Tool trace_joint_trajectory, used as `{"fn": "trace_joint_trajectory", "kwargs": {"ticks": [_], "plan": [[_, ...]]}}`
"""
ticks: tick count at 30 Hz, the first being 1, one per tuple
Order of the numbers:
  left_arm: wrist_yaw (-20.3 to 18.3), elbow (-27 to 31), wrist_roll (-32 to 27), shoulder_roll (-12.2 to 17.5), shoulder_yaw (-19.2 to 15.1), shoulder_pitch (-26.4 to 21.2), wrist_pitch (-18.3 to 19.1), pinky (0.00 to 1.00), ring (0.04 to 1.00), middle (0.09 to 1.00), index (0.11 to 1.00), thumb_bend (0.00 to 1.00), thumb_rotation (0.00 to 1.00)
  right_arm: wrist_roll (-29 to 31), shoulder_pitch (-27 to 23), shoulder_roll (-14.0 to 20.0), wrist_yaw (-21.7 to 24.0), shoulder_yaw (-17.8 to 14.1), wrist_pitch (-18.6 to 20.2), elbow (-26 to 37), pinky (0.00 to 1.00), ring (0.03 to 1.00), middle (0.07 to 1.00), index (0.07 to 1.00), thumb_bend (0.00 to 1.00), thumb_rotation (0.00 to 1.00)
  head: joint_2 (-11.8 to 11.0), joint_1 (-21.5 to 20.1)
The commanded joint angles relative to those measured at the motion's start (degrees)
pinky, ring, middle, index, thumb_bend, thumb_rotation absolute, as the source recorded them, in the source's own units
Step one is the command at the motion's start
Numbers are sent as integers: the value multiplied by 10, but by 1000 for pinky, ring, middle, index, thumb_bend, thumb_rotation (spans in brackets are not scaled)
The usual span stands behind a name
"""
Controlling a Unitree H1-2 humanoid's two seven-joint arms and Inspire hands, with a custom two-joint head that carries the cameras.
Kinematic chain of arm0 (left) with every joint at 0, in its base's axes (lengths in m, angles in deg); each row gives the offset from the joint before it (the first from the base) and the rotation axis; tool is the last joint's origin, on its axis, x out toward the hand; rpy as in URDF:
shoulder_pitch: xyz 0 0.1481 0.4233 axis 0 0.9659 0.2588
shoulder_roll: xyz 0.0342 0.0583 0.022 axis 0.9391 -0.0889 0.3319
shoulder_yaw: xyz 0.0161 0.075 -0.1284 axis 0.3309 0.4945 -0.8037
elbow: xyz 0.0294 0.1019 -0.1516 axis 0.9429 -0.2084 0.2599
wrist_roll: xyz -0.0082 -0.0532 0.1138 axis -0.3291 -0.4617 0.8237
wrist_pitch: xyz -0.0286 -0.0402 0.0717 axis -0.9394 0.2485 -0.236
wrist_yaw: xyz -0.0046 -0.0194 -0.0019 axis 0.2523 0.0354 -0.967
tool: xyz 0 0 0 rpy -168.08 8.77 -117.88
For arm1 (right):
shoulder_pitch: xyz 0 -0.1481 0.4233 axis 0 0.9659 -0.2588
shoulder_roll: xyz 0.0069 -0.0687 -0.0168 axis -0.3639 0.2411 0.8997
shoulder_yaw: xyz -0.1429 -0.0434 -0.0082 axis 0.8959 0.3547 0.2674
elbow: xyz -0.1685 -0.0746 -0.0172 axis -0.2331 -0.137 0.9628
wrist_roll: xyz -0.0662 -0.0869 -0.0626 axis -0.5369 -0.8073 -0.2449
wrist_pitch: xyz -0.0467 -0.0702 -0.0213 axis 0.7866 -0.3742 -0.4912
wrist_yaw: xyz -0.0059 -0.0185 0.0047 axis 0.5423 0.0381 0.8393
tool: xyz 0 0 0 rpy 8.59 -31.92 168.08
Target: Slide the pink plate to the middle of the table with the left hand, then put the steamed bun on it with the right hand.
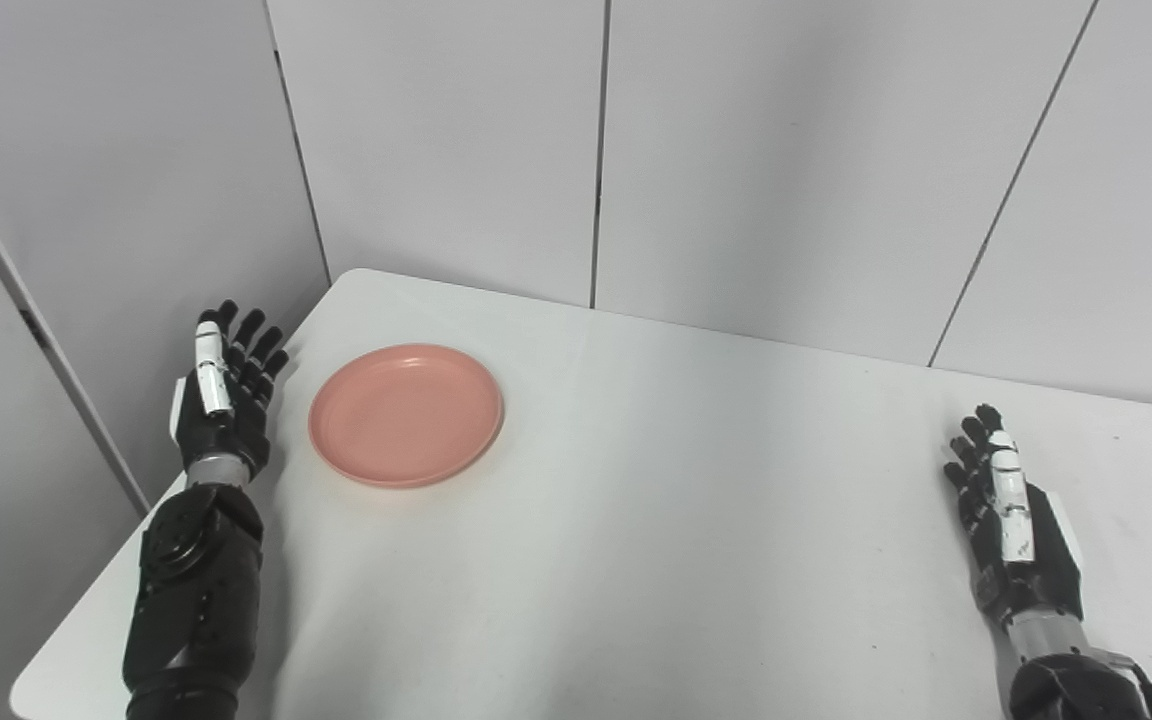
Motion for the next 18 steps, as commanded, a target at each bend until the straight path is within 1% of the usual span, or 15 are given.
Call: {"fn": "trace_joint_trajectory", "kwargs": {"ticks": [1,9,13,17,18], "plan": [[-4,5,-1,10,4,-28,-1,915,891,912,923,400,1000,-6,25,12,-19,-13,29,-13,1000,1000,1000,1000,155,1000,1,1],[-6,-16,2,4,16,-31,9,918,893,913,922,389,1000,-9,28,13,-21,-11,38,-4,1000,1000,1000,1000,156,1000,3,1],[-13,-28,2,3,24,-33,12,926,897,918,933,381,1000,-6,27,15,-16,-12,31,-11,1000,1000,1000,1000,159,1000,5,0],[-14,-37,-2,-3,28,-36,18,925,899,920,930,373,1000,-8,27,15,-18,-11,33,-10,1000,1000,1000,1000,165,1000,6,0],[-20,-44,-3,-4,31,-38,17,932,903,923,932,374,1000,-8,27,14,-19,-11,34,-8,1000,1000,1000,1000,164,1000,7,-1]]}}
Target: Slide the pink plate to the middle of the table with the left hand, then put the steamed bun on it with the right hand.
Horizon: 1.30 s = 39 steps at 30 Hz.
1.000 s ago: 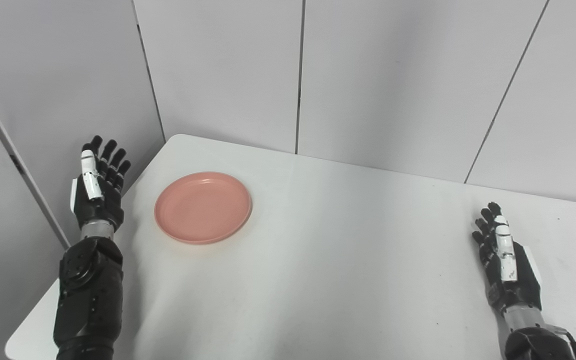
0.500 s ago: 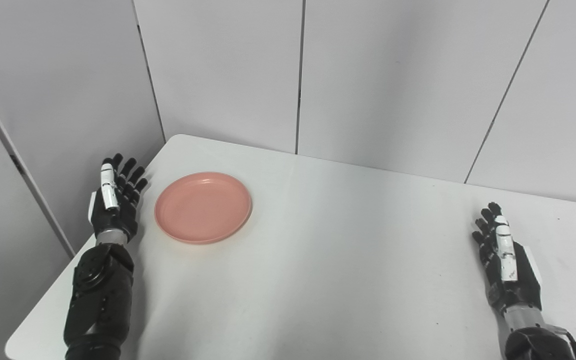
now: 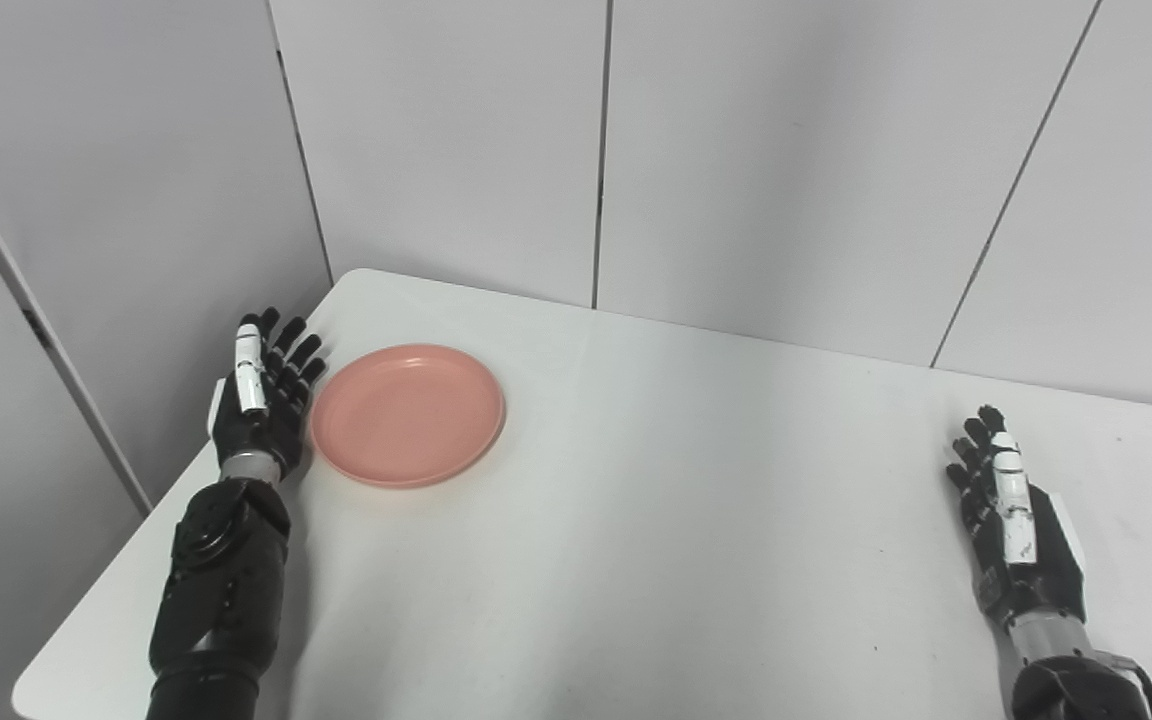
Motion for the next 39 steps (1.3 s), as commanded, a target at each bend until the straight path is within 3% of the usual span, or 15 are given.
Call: {"fn": "trace_joint_trajectory", "kwargs": {"ticks": [1,8,14,36,39], "plan": [[-14,-13,-4,-1,6,-15,5,942,910,928,937,375,1000,-8,25,13,-19,-11,33,-12,1000,1000,1000,1000,162,1000,0,0],[-25,-47,7,-12,27,-25,8,918,899,905,918,381,1000,-10,23,13,-19,-9,34,-16,1000,1000,1000,1000,167,1000,2,-4],[-50,-63,22,-20,65,-29,15,923,904,919,928,388,1000,-14,26,10,-24,-8,40,-4,1000,998,1000,1000,163,1000,4,-9],[-79,-41,62,-78,157,-21,59,888,894,904,896,381,946,-13,31,0,-32,-6,43,3,1000,985,994,999,182,1000,9,-42],[-82,-37,76,-87,175,-17,62,886,889,901,896,373,979,-13,32,-1,-31,-5,42,4,1000,993,999,1000,182,1000,11,-50]]}}
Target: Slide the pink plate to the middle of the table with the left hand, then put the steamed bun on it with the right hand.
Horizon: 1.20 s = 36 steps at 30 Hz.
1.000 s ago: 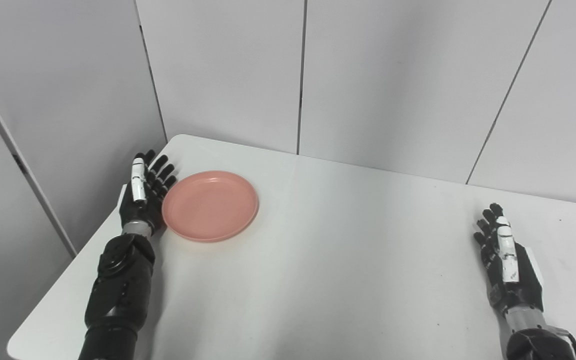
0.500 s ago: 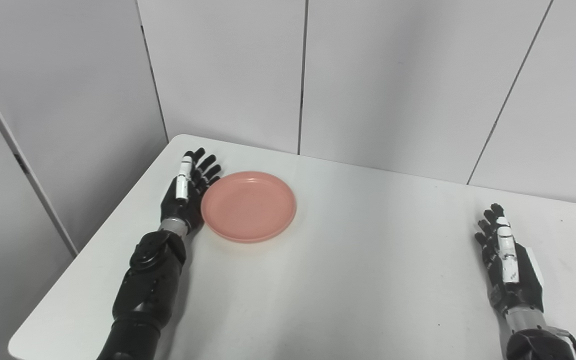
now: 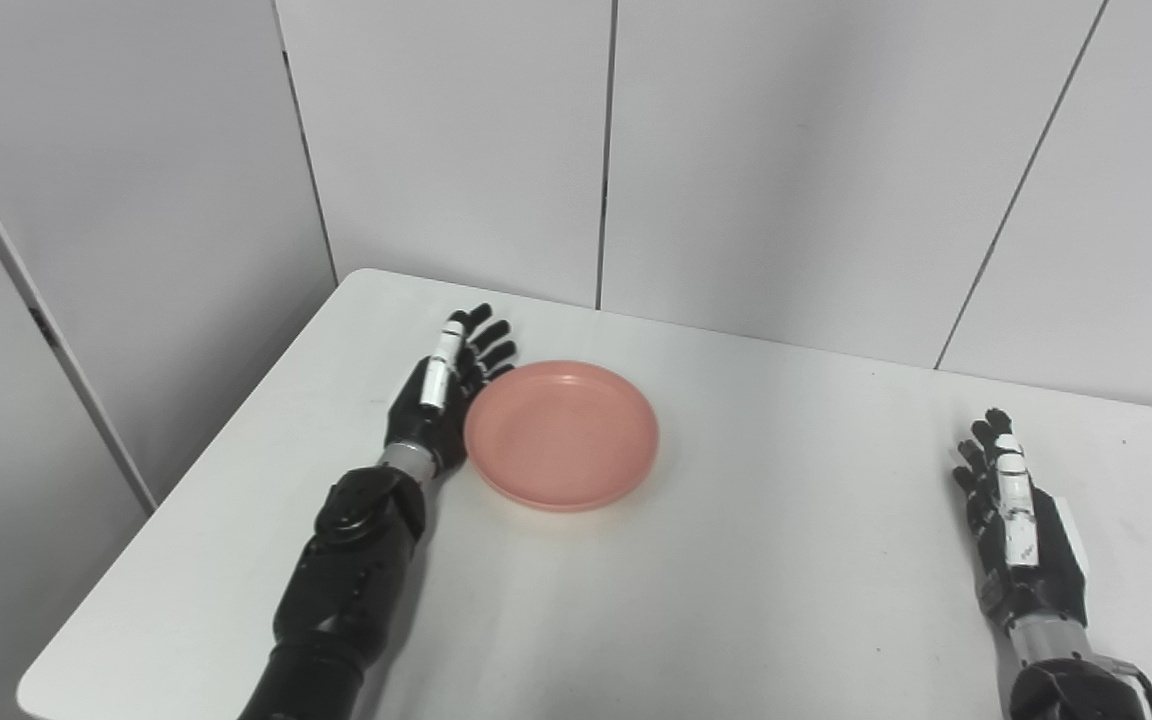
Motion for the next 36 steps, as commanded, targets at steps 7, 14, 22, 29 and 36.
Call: {"fn": "trace_joint_trajectory", "kwargs": {"ticks": [7,14,22,29,36], "plan": [[-15,7,42,-28,54,32,52,910,904,914,903,385,999,-6,27,0,-13,-3,38,-10,1000,996,1000,1000,203,1000,4,-24],[-33,19,70,-43,95,42,63,934,917,930,934,359,1000,-11,27,-5,-15,1,32,-13,1000,993,1000,1000,214,1000,8,-56],[-60,-5,77,-52,132,50,39,947,924,938,946,359,1000,-19,31,-18,-34,3,42,0,1000,978,987,988,236,1000,12,-91],[-85,-6,61,-57,140,62,33,927,916,925,925,404,1000,-23,30,-24,-39,8,39,-4,1000,977,985,989,255,1000,14,-121],[-107,-3,55,-57,130,71,40,936,921,928,930,402,1000,-30,28,-29,-45,13,29,-13,999,969,978,982,267,1000,16,-145]]}}
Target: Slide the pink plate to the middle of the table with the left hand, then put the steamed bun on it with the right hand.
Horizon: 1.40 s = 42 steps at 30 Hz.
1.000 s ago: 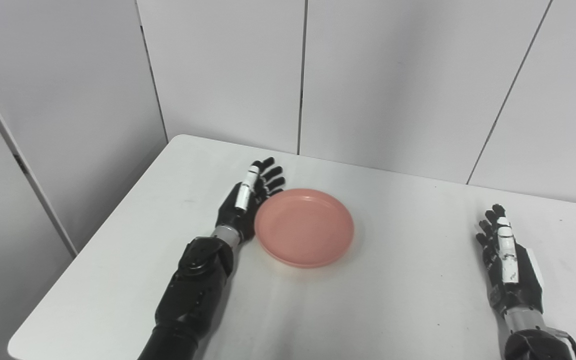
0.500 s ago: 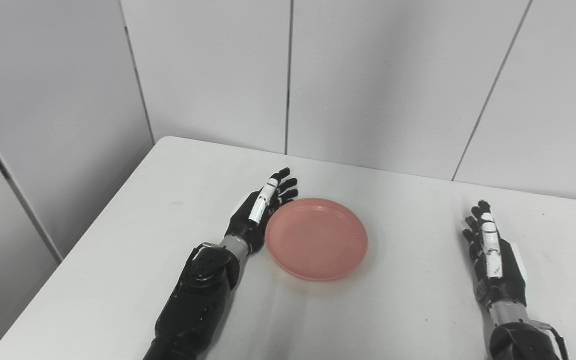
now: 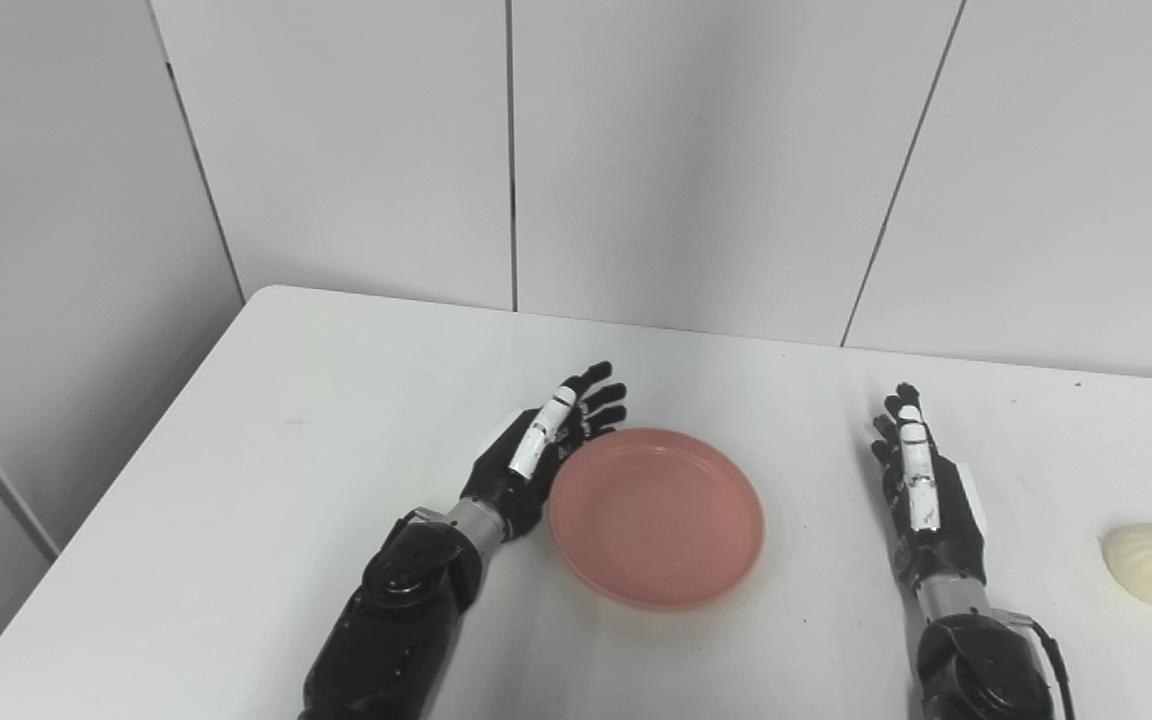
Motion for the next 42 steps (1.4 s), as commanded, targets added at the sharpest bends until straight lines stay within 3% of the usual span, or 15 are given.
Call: {"fn": "trace_joint_trajectory", "kwargs": {"ticks": [1,10,20,25,30,34,36,40,42], "plan": [[-11,-34,1,6,2,42,52,936,920,926,929,403,1000,-6,24,-8,-4,4,26,-19,995,964,974,978,267,1000,0,-1],[-31,-31,-7,11,-6,46,66,939,919,926,931,407,1000,-9,24,-8,2,6,26,-22,1000,970,980,984,274,1000,1,-14],[-41,-43,-13,18,-13,46,57,925,908,916,919,403,1000,-7,24,-16,-9,2,32,2,989,954,966,972,288,1000,-2,-42],[-44,-51,-12,21,-18,44,53,933,917,926,924,407,1000,-14,32,-11,-12,6,40,59,904,902,927,950,293,1000,-5,-64],[-46,-50,-12,26,-22,46,54,938,921,931,928,408,1000,-21,32,-6,-13,6,46,112,813,840,917,947,430,973,-9,-87],[-54,-63,-15,34,-26,43,46,932,914,923,918,421,1000,-70,29,14,-20,20,43,164,750,822,904,949,542,923,-13,-118],[-60,-66,-19,38,-30,43,45,935,918,925,919,422,1000,-122,29,33,-27,33,41,190,710,805,902,950,541,966,-17,-135],[-73,-95,-20,48,-36,35,26,912,903,913,911,432,996,-244,29,67,-57,55,40,244,656,775,883,936,584,931,-22,-165],[-78,-110,-20,51,-38,31,16,902,896,907,905,434,991,-297,29,83,-62,62,57,273,669,773,877,936,629,934,-24,-174]]}}
